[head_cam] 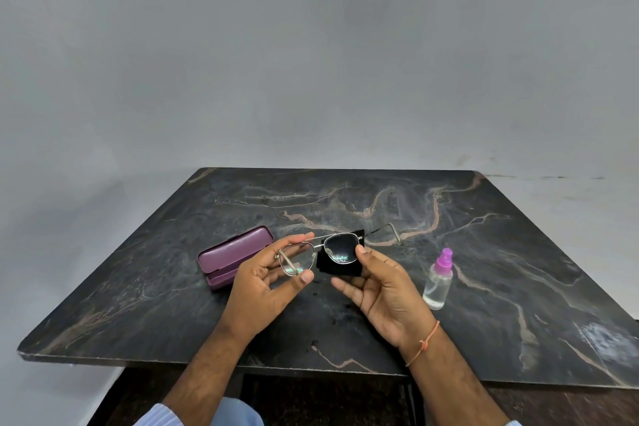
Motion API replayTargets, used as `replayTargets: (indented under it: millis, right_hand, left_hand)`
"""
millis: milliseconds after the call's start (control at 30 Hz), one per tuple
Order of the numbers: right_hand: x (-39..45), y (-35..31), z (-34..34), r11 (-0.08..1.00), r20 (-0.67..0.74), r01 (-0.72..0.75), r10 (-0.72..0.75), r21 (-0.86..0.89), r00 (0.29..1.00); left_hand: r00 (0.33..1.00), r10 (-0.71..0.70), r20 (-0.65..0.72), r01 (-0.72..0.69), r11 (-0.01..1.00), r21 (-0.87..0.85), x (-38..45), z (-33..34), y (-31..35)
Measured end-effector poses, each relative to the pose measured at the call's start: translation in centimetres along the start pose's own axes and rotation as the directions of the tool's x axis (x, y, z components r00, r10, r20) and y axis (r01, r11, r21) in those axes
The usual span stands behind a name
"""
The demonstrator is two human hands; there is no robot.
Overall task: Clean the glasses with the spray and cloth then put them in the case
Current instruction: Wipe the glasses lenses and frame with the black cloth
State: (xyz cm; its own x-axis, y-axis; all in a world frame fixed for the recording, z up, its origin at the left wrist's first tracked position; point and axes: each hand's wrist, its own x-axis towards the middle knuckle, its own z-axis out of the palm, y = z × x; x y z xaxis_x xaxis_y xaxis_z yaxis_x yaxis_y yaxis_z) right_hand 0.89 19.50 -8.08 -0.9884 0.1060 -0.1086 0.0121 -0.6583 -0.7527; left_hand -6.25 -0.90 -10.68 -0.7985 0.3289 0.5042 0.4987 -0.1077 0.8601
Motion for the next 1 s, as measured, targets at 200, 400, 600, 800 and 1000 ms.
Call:
replayTargets:
  millis: [200,400,600,800,1000]
  right_hand:
    - [0.3,0.1,0.1,0.997,-0.048,0.066,-0.067,-0.031,0.997]
    - [0.5,0.2,-0.3,0.999,0.031,0.008,-0.01,0.04,0.999]
    - [0.3,0.1,0.0,0.999,-0.004,0.023,-0.023,-0.031,1.0]
    - [0.5,0.2,-0.4,0.999,0.056,0.037,-0.039,0.03,0.998]
    - [0.8,0.2,-1.2,0.997,0.133,-0.076,0.071,0.031,0.989]
  left_hand:
    - [1.0,-0.002,-0.019,0.002,1.0,0.012,0.0,-0.2,0.1]
    - [1.0,-0.021,0.023,0.02,1.0,0.008,0.1,-0.2,-0.1]
    - [1.0,-0.014,-0.009,0.014,1.0,0.005,0.1,-0.2,-0.1]
    - [0.999,-0.038,0.014,0.038,0.999,0.023,0.1,-0.3,-0.3]
    - [0.999,-0.039,-0.013,0.039,0.999,0.006,0.0,-0.2,0.0]
